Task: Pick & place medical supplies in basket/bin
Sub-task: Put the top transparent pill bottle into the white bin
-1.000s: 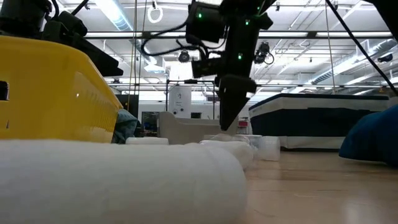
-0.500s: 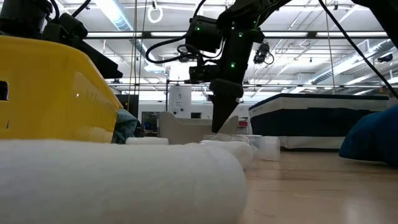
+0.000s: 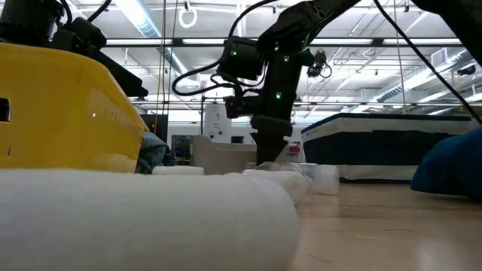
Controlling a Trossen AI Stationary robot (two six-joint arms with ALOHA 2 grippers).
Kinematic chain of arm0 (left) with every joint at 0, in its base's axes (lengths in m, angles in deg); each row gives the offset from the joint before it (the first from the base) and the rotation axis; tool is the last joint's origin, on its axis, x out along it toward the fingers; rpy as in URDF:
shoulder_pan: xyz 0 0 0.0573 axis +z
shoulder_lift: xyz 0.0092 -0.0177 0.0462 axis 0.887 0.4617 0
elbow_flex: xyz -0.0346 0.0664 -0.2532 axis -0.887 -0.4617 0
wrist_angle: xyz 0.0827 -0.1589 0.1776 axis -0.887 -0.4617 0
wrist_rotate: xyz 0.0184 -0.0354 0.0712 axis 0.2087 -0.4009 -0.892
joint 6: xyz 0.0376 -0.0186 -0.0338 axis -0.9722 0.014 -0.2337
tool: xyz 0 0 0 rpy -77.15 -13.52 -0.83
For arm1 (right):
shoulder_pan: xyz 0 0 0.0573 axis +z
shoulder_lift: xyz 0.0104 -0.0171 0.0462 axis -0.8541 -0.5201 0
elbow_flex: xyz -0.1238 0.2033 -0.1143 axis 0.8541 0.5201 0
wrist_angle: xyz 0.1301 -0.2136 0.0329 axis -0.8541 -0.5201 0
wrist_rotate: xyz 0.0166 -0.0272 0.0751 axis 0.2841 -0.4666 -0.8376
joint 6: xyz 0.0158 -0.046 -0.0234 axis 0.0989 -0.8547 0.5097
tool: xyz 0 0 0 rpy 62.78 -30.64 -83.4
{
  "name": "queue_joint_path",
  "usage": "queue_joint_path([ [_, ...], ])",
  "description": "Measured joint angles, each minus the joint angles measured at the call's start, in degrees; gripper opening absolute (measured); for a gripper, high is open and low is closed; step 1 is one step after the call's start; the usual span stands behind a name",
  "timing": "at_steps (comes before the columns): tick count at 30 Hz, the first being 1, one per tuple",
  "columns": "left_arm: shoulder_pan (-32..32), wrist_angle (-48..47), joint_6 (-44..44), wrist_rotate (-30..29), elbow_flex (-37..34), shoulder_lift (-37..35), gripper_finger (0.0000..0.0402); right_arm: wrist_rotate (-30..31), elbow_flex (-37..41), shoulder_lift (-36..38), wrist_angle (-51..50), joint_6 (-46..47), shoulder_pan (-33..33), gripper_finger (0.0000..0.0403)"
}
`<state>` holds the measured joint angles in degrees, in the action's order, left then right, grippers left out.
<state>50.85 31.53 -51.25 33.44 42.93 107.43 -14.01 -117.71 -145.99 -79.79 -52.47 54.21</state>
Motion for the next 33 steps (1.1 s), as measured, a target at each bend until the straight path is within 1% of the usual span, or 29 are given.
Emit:
queue_joint_path([
  [2,0.02,0.12,0.06,-0.01,-0.02,-0.01,0.0261,0.05,0.0,-0.46,-0.09,-0.4,0.07,0.0237],
  [4,0.01,0.02,0.08,0.01,0.0,0.01,0.0261,0.06,0.02,-0.53,-0.16,-0.59,0.33,0.0222],
  [6,0.0,0.09,0.08,-0.01,0.0,-0.01,0.0261,0.27,0.0,-0.6,0.18,-0.84,0.8,0.0198],
  [10,0.0,0.02,0.05,-0.01,0.0,0.0,0.0261,0.65,-0.04,-0.64,0.12,-0.99,1.86,0.0136],
  [11,0.02,0.03,0.02,-0.01,-0.02,0.0,0.0261,0.65,-0.04,-0.64,0.13,-0.99,2.2,0.0129],
  [18,0.0,0.02,-0.04,-0.01,0.0,-0.01,0.0261,0.2,-0.04,-0.45,0.0,-0.85,4.72,0.0129],
  [22,0.0,0.15,-0.08,-0.01,0.0,-0.01,0.0261,-1.82,0.0,0.46,2.06,-1.26,6.18,0.0129],
  [26,0.0,0.11,-0.06,-0.01,0.0,0.01,0.0261,-6.76,0.0,1.2,8.49,-3.26,7.46,0.0129],
  [33,0.0,0.15,-0.06,-0.01,0.0,-0.01,0.0261,-15.69,0.0,1.33,25.19,-5.46,8.17,0.0129],
])
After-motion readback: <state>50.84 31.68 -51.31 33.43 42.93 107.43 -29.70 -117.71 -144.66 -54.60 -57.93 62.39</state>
